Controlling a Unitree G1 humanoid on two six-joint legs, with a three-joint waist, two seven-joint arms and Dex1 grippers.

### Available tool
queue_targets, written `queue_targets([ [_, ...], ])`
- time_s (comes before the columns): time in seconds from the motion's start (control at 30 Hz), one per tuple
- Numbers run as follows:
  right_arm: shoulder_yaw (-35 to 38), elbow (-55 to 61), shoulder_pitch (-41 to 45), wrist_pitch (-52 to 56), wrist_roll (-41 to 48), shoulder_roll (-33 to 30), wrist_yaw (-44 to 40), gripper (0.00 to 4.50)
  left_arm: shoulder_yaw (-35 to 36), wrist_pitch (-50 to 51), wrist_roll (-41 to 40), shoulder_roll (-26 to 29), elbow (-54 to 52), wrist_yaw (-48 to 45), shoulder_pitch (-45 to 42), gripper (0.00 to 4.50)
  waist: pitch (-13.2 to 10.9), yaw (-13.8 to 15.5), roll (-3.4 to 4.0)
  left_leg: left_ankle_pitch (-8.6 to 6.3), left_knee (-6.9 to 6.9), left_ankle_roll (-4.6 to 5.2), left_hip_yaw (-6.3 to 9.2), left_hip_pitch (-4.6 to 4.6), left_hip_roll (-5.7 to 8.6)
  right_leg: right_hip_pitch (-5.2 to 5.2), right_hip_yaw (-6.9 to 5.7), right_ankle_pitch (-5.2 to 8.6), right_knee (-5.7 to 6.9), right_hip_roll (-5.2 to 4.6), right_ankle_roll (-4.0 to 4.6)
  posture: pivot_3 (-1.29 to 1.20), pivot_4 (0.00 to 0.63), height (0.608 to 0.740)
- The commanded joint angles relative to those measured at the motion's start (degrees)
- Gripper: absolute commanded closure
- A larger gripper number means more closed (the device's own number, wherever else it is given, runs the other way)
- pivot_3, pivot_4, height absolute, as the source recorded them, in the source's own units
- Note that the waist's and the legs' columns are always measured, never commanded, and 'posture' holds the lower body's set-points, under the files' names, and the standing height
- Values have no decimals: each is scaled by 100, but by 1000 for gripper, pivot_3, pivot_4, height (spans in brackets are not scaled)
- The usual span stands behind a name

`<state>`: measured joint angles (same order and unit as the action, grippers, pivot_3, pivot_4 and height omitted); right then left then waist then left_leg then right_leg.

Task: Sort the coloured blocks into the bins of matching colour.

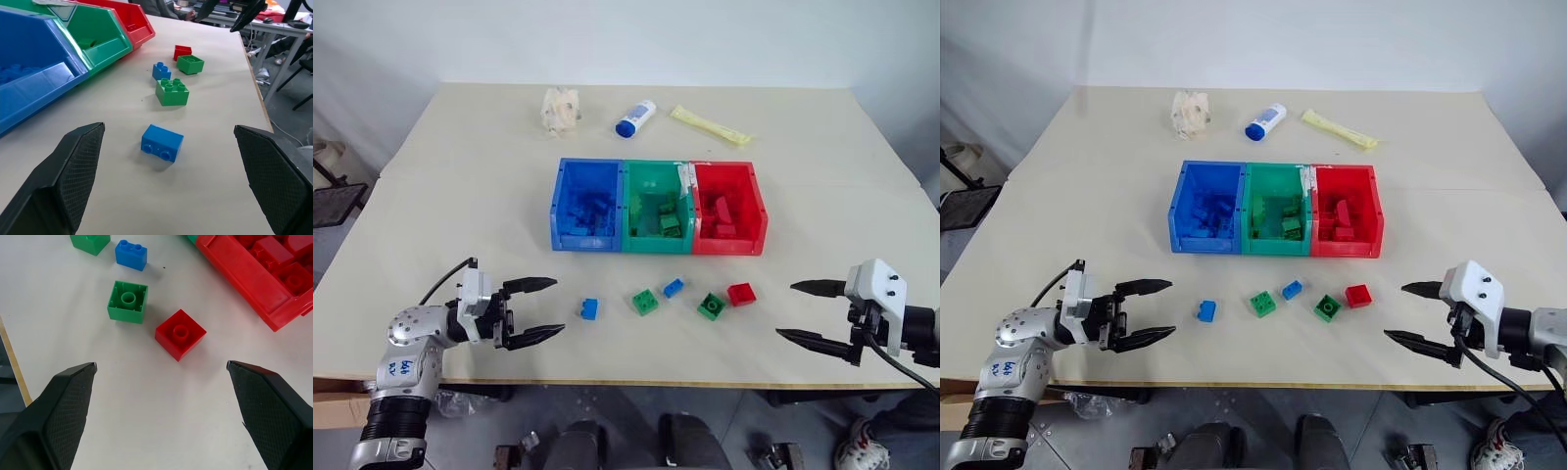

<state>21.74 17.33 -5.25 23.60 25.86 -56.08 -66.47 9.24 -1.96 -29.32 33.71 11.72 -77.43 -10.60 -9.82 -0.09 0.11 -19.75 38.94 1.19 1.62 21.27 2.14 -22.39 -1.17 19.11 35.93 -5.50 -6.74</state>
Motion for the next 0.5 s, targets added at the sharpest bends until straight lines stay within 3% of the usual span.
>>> queue_targets([
  [0.03,-399,-53,392,-67,-73,-19,52,30,99,-58,-140,5,-96,-58,-24,0,0,-4,0,0,1,0,0,0,0,0,0,0,0,0,0,0,150,740],
  [0.2,-1353,-968,1290,-454,-598,214,74,30,114,-64,-143,2,-213,-34,55,0,0,-1,0,0,2,0,0,2,1,-2,0,0,0,-1,0,0,150,740],
  [0.4,-1991,-2021,2084,-892,-984,583,32,30,171,4,-182,-43,-555,119,265,0,-1,3,1,0,0,0,0,3,2,-6,-2,0,2,-1,0,0,150,740],
  [0.5,-2133,-2225,2231,-938,-1040,678,-13,622,190,26,-196,-58,-725,199,397,0,-1,3,2,0,0,0,0,4,2,-6,-4,0,3,-1,0,0,150,740],
])
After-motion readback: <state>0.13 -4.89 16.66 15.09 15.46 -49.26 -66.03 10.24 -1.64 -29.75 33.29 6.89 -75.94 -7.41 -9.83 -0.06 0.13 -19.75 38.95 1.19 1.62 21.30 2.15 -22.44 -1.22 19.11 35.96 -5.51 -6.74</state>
